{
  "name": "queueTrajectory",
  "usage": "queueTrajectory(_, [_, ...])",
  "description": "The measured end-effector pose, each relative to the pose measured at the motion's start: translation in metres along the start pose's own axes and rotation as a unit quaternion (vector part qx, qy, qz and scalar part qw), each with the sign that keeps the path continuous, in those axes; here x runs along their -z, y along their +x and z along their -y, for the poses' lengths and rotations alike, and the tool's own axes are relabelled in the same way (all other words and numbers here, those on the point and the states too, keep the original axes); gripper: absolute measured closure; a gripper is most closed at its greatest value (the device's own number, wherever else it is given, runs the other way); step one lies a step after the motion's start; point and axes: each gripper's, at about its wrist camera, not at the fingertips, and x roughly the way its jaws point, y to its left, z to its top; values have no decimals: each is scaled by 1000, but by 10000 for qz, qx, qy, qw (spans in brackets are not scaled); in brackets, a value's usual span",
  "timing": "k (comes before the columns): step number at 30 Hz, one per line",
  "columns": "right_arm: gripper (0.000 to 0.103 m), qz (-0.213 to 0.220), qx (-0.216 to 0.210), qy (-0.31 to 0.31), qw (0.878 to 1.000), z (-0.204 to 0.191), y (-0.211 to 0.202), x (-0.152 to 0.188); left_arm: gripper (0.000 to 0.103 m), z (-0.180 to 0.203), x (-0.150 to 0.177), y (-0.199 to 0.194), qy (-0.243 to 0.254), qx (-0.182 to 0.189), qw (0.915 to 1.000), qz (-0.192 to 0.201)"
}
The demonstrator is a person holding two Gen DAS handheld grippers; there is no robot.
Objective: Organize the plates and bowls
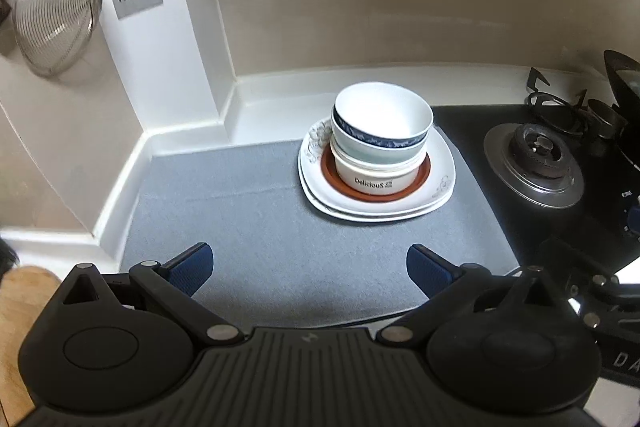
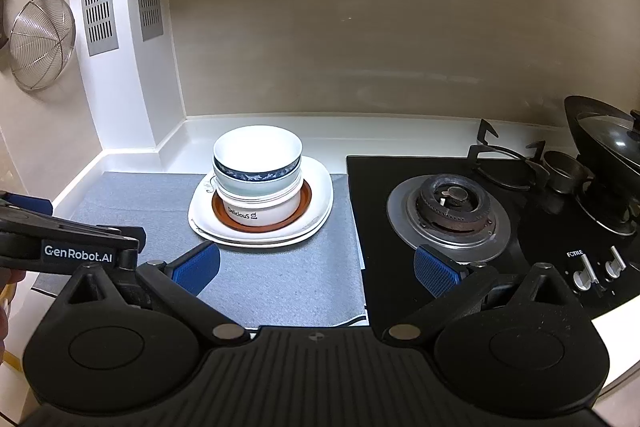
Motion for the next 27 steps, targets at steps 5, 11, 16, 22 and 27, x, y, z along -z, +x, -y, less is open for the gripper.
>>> queueTrajectory(5, [0,-29,10,8,10000,-2,3,-1,0,7,-2,1,287,-286,9992,56])
queueTrajectory(11, [0,-46,10,-8,10000,-3,6,-3,0,2,-1,0,228,-160,9995,180])
queueTrajectory(16, [0,-62,3,-23,10000,-4,8,-4,0,1,-2,1,232,-159,9994,205])
queueTrajectory(22, [0,-54,1,-57,10000,-6,9,-5,0,3,-3,0,279,-163,9991,256])
queueTrajectory(27, [0,-60,3,-66,10000,-7,10,-6,0,5,-3,0,309,-145,9991,251])
